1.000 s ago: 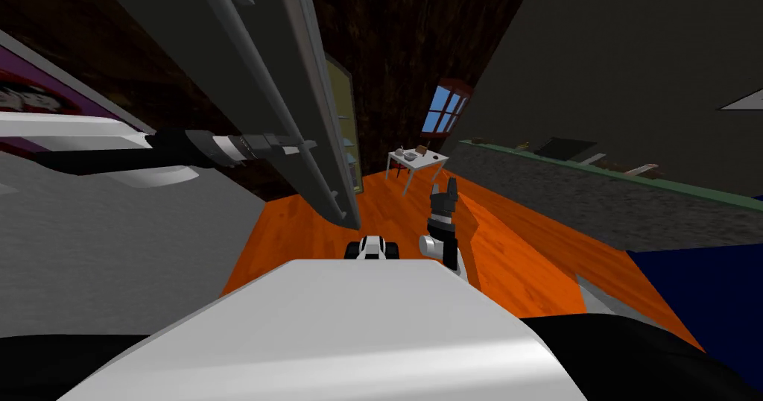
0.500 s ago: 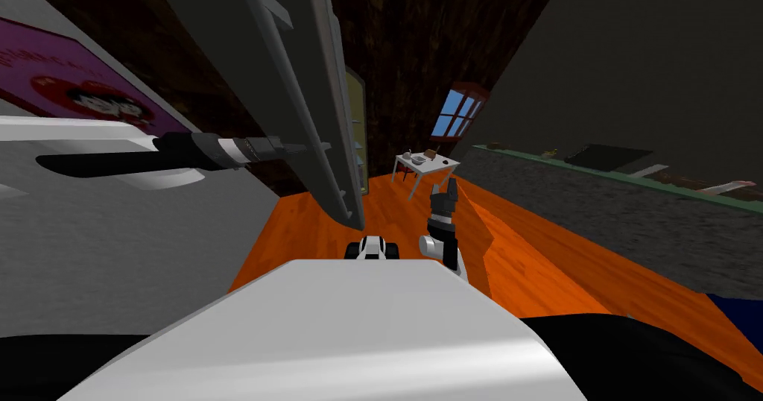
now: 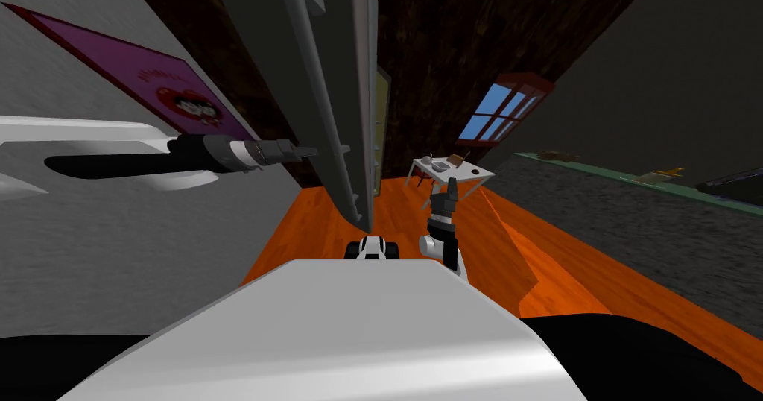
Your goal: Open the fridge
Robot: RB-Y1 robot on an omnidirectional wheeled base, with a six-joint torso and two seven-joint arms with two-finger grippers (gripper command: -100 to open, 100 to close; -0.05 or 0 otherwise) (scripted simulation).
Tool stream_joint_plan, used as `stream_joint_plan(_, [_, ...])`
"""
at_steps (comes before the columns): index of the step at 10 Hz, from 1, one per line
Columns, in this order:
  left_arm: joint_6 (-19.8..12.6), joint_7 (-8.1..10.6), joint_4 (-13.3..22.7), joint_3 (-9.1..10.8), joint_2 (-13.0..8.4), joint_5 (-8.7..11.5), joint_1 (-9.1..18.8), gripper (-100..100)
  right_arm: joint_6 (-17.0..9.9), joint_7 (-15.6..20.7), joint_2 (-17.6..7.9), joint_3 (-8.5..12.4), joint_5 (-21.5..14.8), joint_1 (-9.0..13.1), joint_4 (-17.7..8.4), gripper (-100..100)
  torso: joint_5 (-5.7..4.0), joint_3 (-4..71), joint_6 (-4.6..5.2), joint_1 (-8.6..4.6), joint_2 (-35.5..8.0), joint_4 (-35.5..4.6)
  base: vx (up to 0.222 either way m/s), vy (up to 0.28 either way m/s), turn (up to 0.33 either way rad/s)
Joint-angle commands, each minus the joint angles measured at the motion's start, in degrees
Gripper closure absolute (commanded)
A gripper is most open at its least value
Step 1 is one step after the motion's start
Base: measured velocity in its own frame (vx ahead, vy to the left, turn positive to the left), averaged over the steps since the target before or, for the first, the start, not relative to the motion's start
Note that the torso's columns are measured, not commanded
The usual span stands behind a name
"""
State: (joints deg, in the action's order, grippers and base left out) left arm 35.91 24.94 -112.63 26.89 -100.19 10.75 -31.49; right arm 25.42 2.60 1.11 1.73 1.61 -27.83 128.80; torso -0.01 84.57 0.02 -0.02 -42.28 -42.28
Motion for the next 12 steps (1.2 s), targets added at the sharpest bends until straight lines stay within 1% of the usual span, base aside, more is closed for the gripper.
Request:
stream_joint_plan(1, [0.75, 0.27, -3.73, 1.57, 0.25, -0.62, -0.88, 100, 0.0, 0.0, 0.0, -0.01, 0.0, 0.02, 0.0, 0, -0.02, -0.01, 0.08, -0.05, -0.05, 0.01, 0.098, -0.003, 0.215])
stream_joint_plan(3, [1.57, -0.2, -7.41, 2.43, 0.21, -0.57, -1.28, 100, 0.0, 0.0, 0.0, 0.0, 0.0, 0.0, 0.0, 0, -0.01, 0.0, -0.06, -0.04, 0.02, -0.01, 0.159, -0.035, 0.424])
stream_joint_plan(4, [1.57, -0.2, -7.77, 2.43, 0.21, -0.57, -1.28, 100, 0.0, 0.0, 0.0, -0.01, 0.0, 0.0, 0.0, 0, -0.02, 0.1, 0.0, -0.05, 0.16, 0.05, 0.133, -0.03, 0.168])
stream_joint_plan(5, [1.68, -0.82, -7.0, 1.62, 0.03, -0.09, -0.94, 100, 0.0, 0.0, 0.0, -0.01, 0.0, 0.02, 0.0, 0, 0.0, 0.05, 0.05, 0.03, 0.04, 0.03, 0.048, -0.01, 0.014])
stream_joint_plan(6, [0.87, -0.58, -6.37, 1.83, -0.33, 0.0, -0.66, -100, 0.0, 0.0, 0.0, -0.01, 0.0, 0.03, 0.0, 0, 0.03, -0.12, 0.02, 0.11, -0.22, -0.05, 0.038, -0.117, 0.011])
stream_joint_plan(8, [0.01, -0.22, -5.66, 2.07, -0.68, 0.07, -0.39, -100, 0.0, 0.0, 0.02, -0.03, 0.0, 0.04, 0.0, 0, -0.12, -0.14, -0.02, -0.34, -0.22, -0.08, 0.014, -0.164, 0.032])
stream_joint_plan(10, [-0.89, 0.17, -4.91, 2.33, -1.08, 0.14, -0.11, -100, 0.0, 0.0, 0.02, -0.03, 0.0, 0.04, 0.0, 0, -0.02, 0.01, -0.01, -0.05, 0.03, 0.0, 0.025, -0.165, 0.019])
stream_joint_plan(11, [-0.59, -0.09, -5.18, 2.08, -1.01, 0.26, -0.12, -100, 0.0, 0.0, 0.02, -0.03, 0.0, 0.04, 0.0, 0, 0.02, 0.04, -0.02, 0.08, 0.07, 0.02, 0.009, -0.069, 0.008])
stream_joint_plan(12, [-1.31, 0.36, -5.19, 2.6, -2.01, 0.55, 0.08, -100, 0.0, 0.0, 0.01, -0.02, 0.0, 0.04, 0.0, 0, 0.11, 0.01, -0.03, 0.37, 0.02, 0.01, 0.055, -0.095, -0.006])
